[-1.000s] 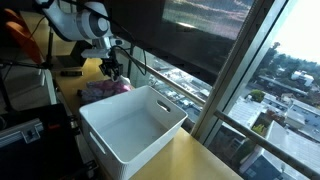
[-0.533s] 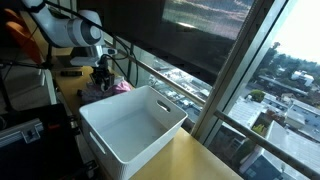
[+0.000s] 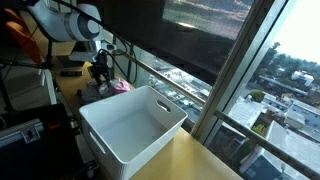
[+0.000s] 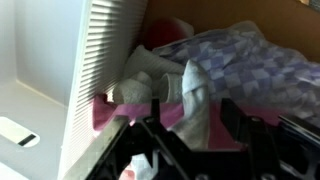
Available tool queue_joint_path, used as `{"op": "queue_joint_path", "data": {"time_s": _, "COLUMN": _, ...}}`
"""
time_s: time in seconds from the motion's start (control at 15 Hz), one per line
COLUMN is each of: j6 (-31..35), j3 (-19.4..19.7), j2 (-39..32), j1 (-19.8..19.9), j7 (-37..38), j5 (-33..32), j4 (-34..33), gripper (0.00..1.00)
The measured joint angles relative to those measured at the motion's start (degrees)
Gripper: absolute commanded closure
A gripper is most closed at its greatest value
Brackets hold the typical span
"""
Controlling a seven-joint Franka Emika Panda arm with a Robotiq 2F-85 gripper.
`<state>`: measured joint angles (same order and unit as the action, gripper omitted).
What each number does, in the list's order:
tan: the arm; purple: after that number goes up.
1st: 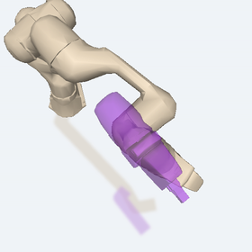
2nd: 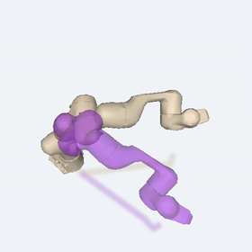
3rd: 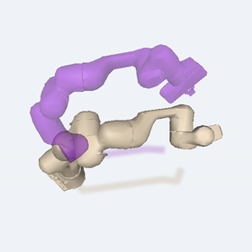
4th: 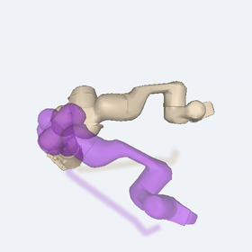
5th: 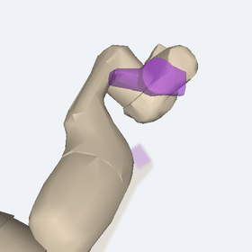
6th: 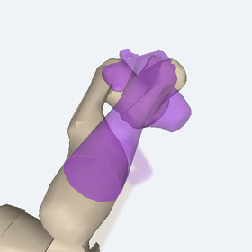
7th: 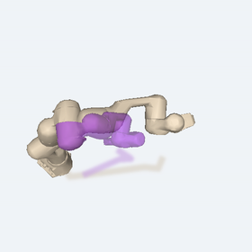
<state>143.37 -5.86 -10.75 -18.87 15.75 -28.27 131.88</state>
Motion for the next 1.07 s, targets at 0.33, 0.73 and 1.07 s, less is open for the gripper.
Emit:
{"op": "queue_joint_path", "data": {"time_s": 0.33, "j6": -7.0, "j3": -2.2, "j2": 7.9, "j1": 0.0, "j7": -0.3, "j5": 0.5, "j4": -3.4, "gripper": 0.00}}
{"op": "queue_joint_path", "data": {"time_s": 0.73, "j6": -9.2, "j3": -4.2, "j2": 9.5, "j1": 0.8, "j7": -0.7, "j5": 0.6, "j4": -5.7, "gripper": 0.00}}
{"op": "queue_joint_path", "data": {"time_s": 1.07, "j6": -8.0, "j3": -4.0, "j2": 4.7, "j1": 3.9, "j7": -1.9, "j5": 2.3, "j4": -5.6, "gripper": 0.00}}
